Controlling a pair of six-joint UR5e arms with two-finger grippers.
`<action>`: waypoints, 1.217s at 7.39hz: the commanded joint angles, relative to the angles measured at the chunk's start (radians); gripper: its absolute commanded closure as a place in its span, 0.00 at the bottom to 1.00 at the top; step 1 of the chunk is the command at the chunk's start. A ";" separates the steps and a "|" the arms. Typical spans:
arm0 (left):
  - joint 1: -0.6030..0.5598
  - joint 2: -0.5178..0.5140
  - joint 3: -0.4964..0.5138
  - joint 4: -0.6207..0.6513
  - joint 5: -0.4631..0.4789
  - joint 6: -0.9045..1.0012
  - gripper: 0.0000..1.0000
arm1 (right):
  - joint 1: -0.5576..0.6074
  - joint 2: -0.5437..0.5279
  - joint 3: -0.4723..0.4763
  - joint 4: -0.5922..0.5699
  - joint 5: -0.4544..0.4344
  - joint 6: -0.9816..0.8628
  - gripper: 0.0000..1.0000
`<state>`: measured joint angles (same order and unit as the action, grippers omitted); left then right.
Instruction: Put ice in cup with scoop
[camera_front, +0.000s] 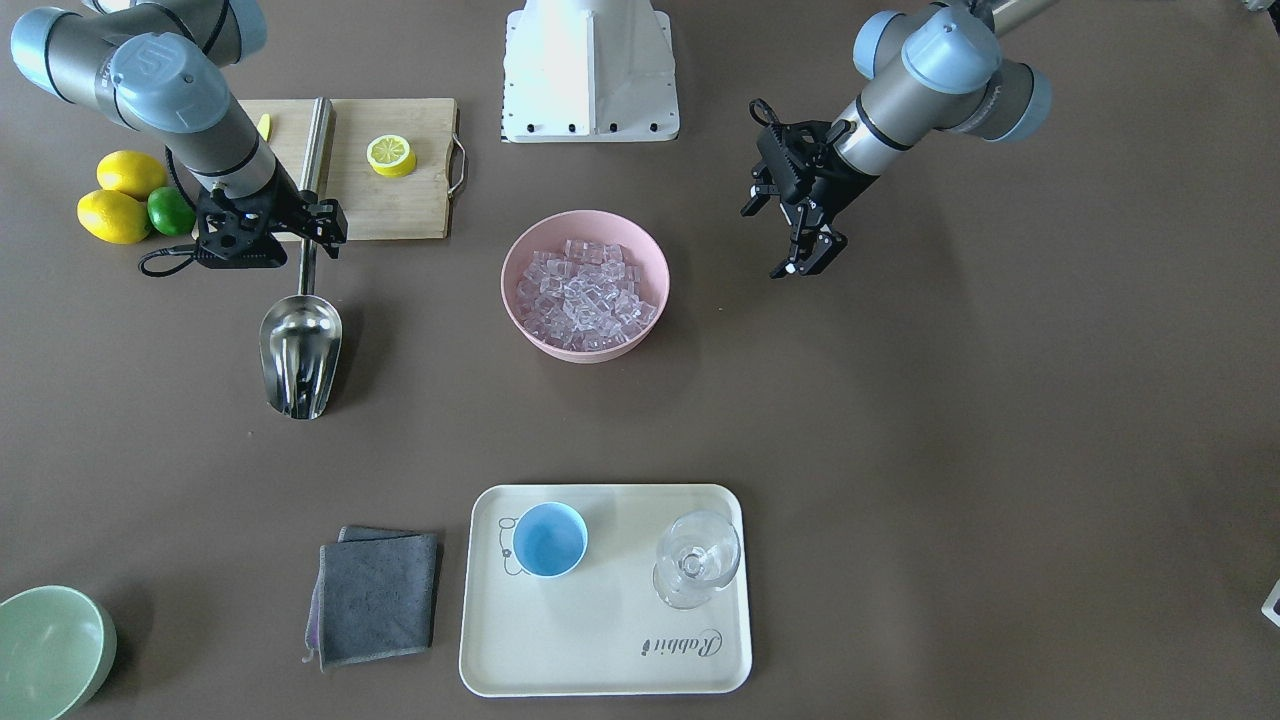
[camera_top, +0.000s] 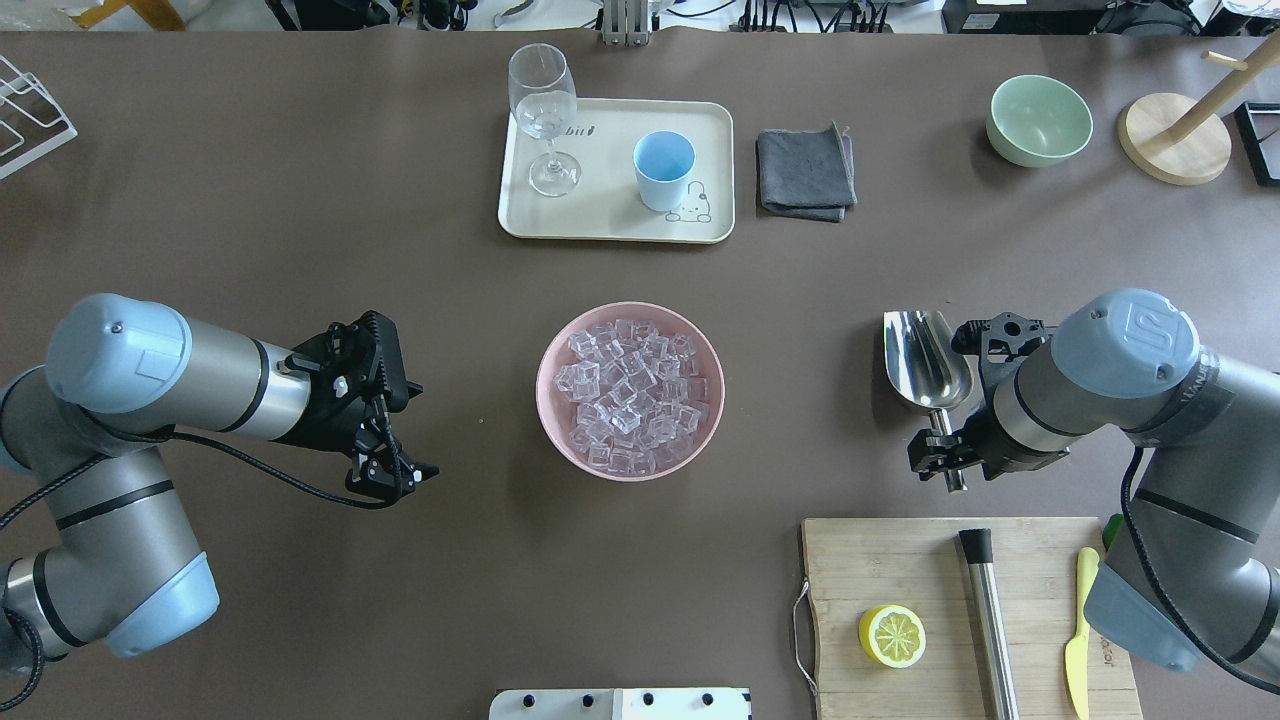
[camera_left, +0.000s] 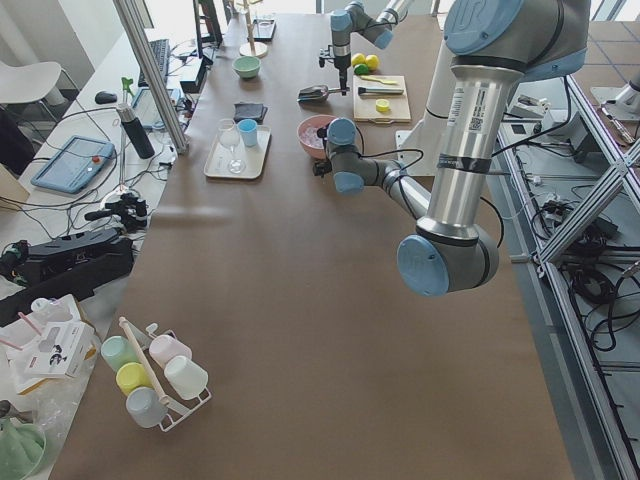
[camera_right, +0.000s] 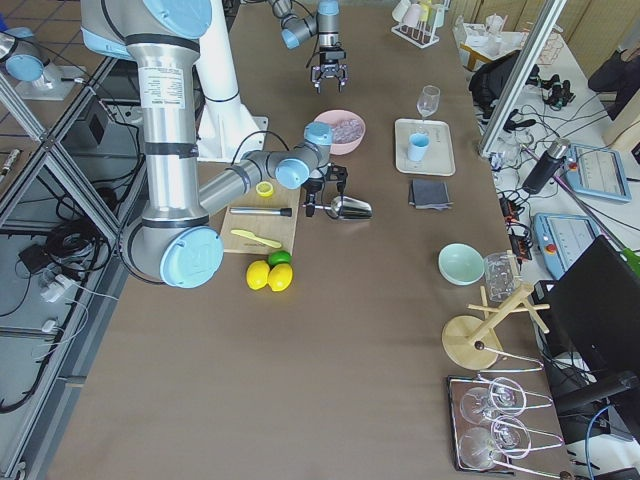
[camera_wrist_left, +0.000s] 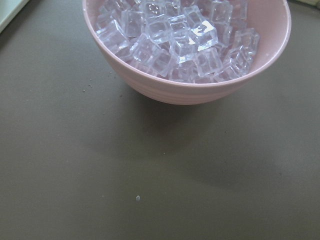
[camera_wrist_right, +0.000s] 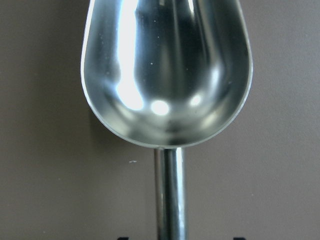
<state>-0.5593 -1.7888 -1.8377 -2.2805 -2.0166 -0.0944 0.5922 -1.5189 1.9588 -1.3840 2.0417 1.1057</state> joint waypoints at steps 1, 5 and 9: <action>0.024 -0.033 0.072 -0.066 0.022 0.001 0.02 | -0.002 0.006 -0.015 0.000 0.000 0.000 0.25; 0.066 -0.058 0.020 0.021 0.226 -0.007 0.02 | -0.003 0.008 -0.023 0.000 0.002 -0.003 0.96; 0.133 -0.049 0.005 -0.036 0.279 -0.008 0.02 | -0.002 0.008 -0.003 -0.003 0.005 -0.036 1.00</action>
<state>-0.4433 -1.8387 -1.8356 -2.2927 -1.7284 -0.1027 0.5904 -1.5109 1.9404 -1.3838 2.0426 1.0942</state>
